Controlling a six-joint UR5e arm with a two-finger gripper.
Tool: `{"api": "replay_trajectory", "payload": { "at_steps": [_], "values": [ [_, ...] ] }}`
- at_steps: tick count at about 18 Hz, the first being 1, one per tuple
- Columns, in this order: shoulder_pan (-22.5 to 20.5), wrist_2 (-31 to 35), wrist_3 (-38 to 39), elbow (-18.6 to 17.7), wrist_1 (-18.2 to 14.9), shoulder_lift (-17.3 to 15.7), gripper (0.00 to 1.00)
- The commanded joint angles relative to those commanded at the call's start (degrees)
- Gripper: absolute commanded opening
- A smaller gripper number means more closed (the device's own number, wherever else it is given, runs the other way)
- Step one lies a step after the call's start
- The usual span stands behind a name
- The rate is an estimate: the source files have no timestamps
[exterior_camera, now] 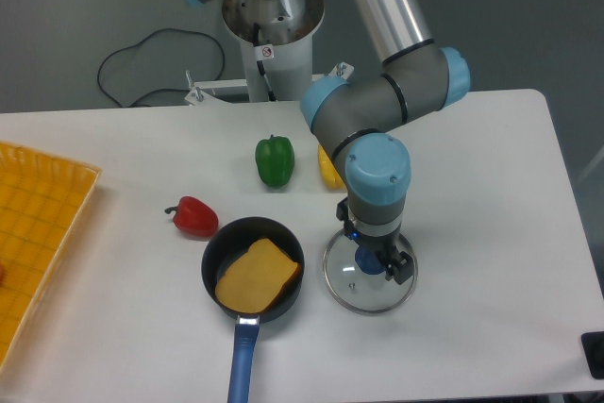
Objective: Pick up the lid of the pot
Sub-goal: 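Close the gripper on the blue knob of the glass lid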
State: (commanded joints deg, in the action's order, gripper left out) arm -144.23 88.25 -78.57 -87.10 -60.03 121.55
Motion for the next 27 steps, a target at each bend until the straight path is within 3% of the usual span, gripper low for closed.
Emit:
{"api": "replay_trajectory", "payload": {
  "at_steps": [27],
  "values": [
    [0.1, 6.0, -3.2, -0.7, 0.3, 0.3, 1.0]
  ]
}}
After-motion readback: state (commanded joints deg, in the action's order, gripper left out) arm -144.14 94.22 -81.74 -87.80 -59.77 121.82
